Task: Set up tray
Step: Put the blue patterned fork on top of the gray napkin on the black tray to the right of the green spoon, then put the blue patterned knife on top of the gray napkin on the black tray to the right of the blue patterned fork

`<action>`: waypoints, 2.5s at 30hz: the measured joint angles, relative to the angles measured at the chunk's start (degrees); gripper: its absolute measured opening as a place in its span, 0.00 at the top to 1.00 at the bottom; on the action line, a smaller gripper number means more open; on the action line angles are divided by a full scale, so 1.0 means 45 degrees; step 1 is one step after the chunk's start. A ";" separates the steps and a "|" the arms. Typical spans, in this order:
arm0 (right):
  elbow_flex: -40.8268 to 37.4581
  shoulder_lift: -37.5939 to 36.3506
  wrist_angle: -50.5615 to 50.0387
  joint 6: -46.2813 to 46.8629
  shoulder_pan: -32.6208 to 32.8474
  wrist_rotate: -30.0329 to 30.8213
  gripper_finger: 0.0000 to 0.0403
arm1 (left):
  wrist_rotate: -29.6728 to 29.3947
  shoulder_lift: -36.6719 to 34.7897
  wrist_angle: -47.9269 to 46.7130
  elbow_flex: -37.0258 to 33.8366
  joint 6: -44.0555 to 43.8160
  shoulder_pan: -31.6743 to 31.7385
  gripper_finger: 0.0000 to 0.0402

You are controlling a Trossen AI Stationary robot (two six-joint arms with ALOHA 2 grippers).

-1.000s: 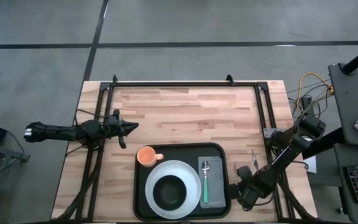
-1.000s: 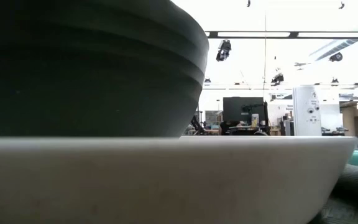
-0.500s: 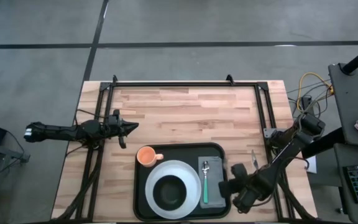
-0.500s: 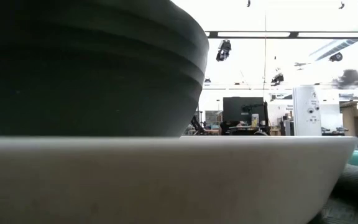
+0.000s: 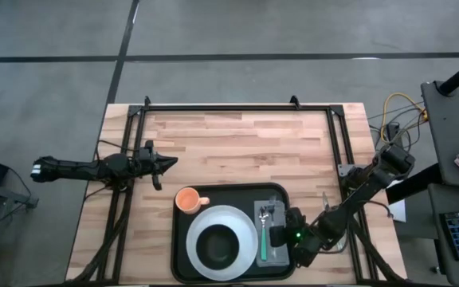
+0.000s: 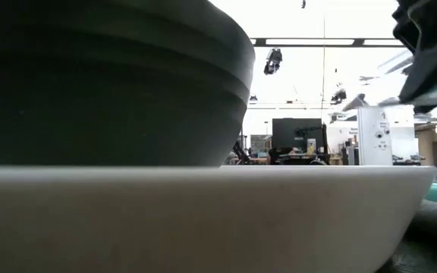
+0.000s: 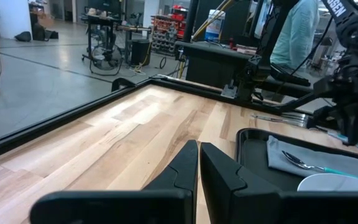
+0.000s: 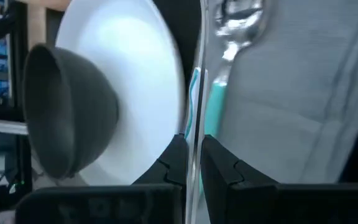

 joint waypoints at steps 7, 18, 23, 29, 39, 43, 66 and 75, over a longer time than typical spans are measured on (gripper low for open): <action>-0.0713 0.0000 0.0807 0.0549 0.0019 -0.0136 0.97 | 0.0000 0.0000 0.0000 0.0000 0.0004 -0.0004 1.00; -0.1817 0.0000 0.2657 0.0723 0.0019 -0.0855 0.97 | 0.0000 0.0001 0.0000 0.0000 0.0004 0.0000 1.00; -0.2242 0.0163 0.3572 0.0964 0.0007 -0.0862 0.97 | -0.0003 0.0000 0.0000 0.0000 0.0005 -0.0002 1.00; -0.2299 0.0477 0.3864 0.0968 -0.0081 -0.0908 0.97 | 0.0004 0.0010 0.0010 0.0000 0.0000 0.0000 1.00; -0.2300 0.0743 0.4103 0.0920 -0.0063 -0.1020 0.91 | 0.0000 0.0005 0.0034 0.0000 0.0005 -0.0004 1.00; -0.2300 0.0743 0.4094 0.0813 -0.0063 -0.1054 0.83 | 0.0000 0.0005 0.0039 0.0000 0.0001 0.0000 1.00; -0.2305 -0.1665 0.0705 0.1071 -0.0063 -0.1283 0.48 | 0.0001 0.0005 0.0049 0.0000 0.0005 -0.0001 1.00; -0.2305 -0.4028 -0.2772 0.1065 -0.0063 -0.3270 0.49 | 0.0000 0.0000 0.0053 0.0000 0.0005 -0.0004 1.00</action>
